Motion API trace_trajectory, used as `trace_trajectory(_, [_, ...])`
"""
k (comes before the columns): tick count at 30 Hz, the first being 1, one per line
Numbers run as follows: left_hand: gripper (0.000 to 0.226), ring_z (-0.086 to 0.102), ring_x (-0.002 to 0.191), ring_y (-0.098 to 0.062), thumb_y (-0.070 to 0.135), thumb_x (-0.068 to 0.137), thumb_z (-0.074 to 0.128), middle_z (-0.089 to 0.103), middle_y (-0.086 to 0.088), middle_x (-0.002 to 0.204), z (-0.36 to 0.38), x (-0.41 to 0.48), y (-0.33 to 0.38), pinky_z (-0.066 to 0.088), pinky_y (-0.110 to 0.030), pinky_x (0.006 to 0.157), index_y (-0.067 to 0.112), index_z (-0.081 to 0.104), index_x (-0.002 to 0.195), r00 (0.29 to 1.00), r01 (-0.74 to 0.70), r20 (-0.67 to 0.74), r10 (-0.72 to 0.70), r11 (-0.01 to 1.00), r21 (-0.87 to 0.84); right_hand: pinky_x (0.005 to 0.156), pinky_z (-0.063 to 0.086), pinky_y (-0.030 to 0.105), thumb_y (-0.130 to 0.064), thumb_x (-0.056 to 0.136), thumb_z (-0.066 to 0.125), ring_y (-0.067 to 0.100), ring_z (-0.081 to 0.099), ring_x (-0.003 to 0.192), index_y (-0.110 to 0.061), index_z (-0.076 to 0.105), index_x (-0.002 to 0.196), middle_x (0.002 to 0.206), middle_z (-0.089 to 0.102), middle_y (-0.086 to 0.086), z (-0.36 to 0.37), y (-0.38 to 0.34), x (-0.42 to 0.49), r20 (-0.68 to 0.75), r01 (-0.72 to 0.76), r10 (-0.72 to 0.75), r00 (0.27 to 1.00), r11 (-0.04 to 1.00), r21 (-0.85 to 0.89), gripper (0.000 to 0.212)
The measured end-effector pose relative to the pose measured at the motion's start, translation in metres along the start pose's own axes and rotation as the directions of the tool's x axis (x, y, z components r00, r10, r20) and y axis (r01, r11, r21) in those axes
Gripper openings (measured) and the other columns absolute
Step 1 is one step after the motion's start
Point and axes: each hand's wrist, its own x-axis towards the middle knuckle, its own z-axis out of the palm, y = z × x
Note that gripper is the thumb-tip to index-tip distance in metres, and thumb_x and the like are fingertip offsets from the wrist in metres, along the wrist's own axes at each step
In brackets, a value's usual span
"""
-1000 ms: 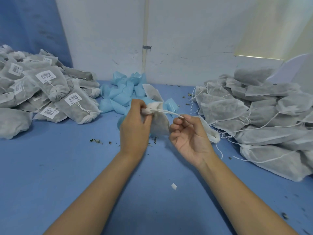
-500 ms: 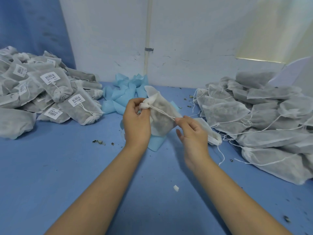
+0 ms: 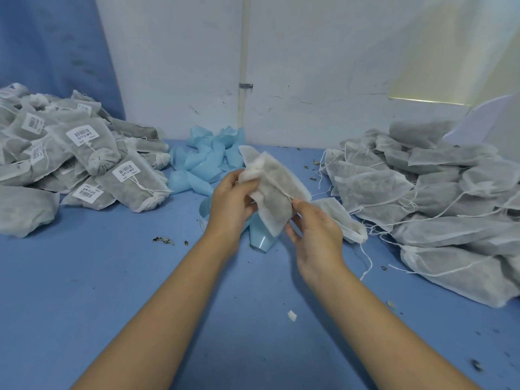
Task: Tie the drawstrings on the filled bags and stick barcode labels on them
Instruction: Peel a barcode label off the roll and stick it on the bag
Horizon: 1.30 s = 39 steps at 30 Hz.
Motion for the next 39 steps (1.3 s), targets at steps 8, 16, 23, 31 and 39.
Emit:
trace_trajectory(8, [0.009, 0.07, 0.086, -0.013, 0.014, 0.087, 0.066, 0.073, -0.001, 0.089, 0.013, -0.008, -0.014, 0.055, -0.024, 0.074, 0.018, 0.064, 0.094, 0.983, -0.142, 0.145, 0.116, 0.972, 0.186, 0.069, 0.056, 0.021, -0.007, 0.087, 0.065, 0.01, 0.069, 0.078, -0.004, 0.067, 0.083, 0.08, 0.072, 0.003, 0.007, 0.001, -0.002, 0.021, 0.022, -0.024, 0.999, 0.998, 0.053, 0.005])
trace_trajectory(16, [0.023, 0.067, 0.1, -0.026, 0.011, 0.088, 0.063, 0.07, -0.012, 0.106, 0.013, -0.01, -0.008, 0.052, -0.039, 0.091, 0.007, 0.064, 0.111, 0.997, 0.009, -0.081, -0.014, 0.999, -0.052, 0.065, 0.056, 0.024, 0.002, 0.087, 0.061, 0.012, 0.067, 0.069, -0.004, 0.059, 0.089, 0.09, 0.063, 0.011, 0.01, 0.012, -0.009, 0.108, 0.058, -0.058, 0.992, 0.998, 0.011, 0.006])
trace_trajectory(23, [0.022, 0.066, 0.071, -0.017, -0.005, 0.081, 0.058, 0.071, -0.002, 0.078, -0.015, -0.006, 0.003, 0.052, -0.027, 0.063, 0.014, 0.068, 0.086, 0.999, -0.023, -0.022, 0.023, 1.0, 0.009, 0.07, 0.052, 0.025, -0.006, 0.085, 0.053, 0.018, 0.067, 0.074, -0.013, 0.063, 0.088, 0.083, 0.071, 0.002, -0.004, 0.023, -0.01, 0.368, 0.319, -0.051, 0.928, 0.616, -0.72, 0.013])
trace_trajectory(31, [0.011, 0.049, 0.061, 0.002, 0.01, 0.055, 0.043, 0.057, 0.016, 0.066, -0.059, -0.019, -0.019, 0.036, -0.012, 0.058, 0.013, 0.053, 0.055, 0.954, -0.278, 0.05, 0.294, 0.817, 0.504, 0.09, 0.028, 0.017, -0.011, 0.09, 0.054, 0.02, 0.044, 0.123, -0.012, 0.045, 0.136, 0.137, 0.048, 0.0, -0.019, 0.024, 0.011, 0.448, 0.474, -0.161, 0.88, 0.212, -0.855, 0.047])
trace_trajectory(39, [0.03, 0.057, 0.08, -0.019, 0.018, 0.067, 0.039, 0.063, 0.007, 0.083, -0.067, -0.023, -0.032, 0.045, -0.035, 0.073, 0.008, 0.066, 0.075, 0.934, -0.344, 0.223, 0.278, 0.539, 0.769, 0.075, 0.047, 0.026, -0.016, 0.091, 0.06, 0.004, 0.052, 0.079, -0.027, 0.059, 0.12, 0.092, 0.056, -0.012, -0.02, 0.029, 0.004, 0.623, 0.653, -0.203, 0.755, 0.158, -0.74, 0.031])
